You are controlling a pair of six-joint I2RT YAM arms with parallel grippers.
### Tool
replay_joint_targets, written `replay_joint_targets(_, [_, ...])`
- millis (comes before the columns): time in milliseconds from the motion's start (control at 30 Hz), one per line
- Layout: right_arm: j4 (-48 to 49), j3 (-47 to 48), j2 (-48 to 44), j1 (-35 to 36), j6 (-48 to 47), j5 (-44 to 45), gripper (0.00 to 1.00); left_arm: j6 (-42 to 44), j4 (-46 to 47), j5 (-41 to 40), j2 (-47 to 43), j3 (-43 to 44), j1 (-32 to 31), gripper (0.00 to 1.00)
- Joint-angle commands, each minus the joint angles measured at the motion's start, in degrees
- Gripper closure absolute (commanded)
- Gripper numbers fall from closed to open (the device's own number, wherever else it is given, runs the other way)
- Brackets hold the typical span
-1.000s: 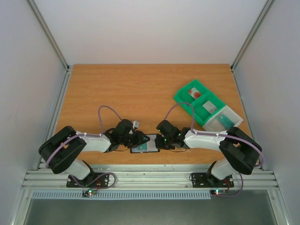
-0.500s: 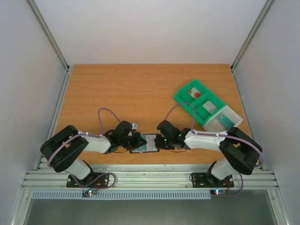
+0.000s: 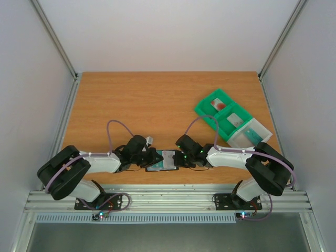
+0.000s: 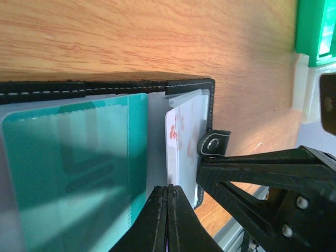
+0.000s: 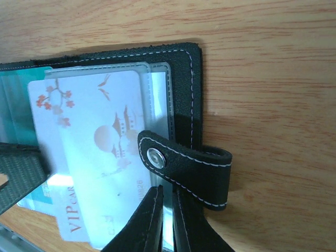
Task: Take the credit cards out of the card holder
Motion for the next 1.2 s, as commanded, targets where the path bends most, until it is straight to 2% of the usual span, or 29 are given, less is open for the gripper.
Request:
replay_joint_targets(0, [-1.02, -1.97, 1.16, 0.32, 0.78, 1.1, 0.91, 2.05, -2.23, -0.96, -3.55, -1.25, 0.23, 0.99])
replay_joint_targets(367, [-1.77, -0.3, -2.53, 0.3, -0.62, -0.85, 0.91, 2.75, -6.43, -1.73, -6.49, -1.35, 0.38, 0.99])
replay_joint_targets(567, [1.38, 0.43, -4.26, 0.31, -0.88, -4.18, 0.89, 3.37, -7.76, -1.38, -5.85, -0.53, 0.43, 1.0])
replay_joint_targets(867, [3.62, 3.2, 1.94, 0.32, -0.91, -5.31, 0.86, 3.4, -7.98, -1.5, -5.97, -0.44, 0.4, 1.0])
replay_joint_targets(967, [1.37, 4.41, 6.11, 0.34, -1.33, -4.57, 0.87, 2.57, -6.64, -0.88, -5.73, -1.1, 0.8, 1.0])
replay_joint_targets(1167, [2.89, 1.27, 8.34, 0.33, 0.2, -4.16, 0.9, 1.26, -7.57, -1.63, -8.18, -2.84, 2.44, 0.99])
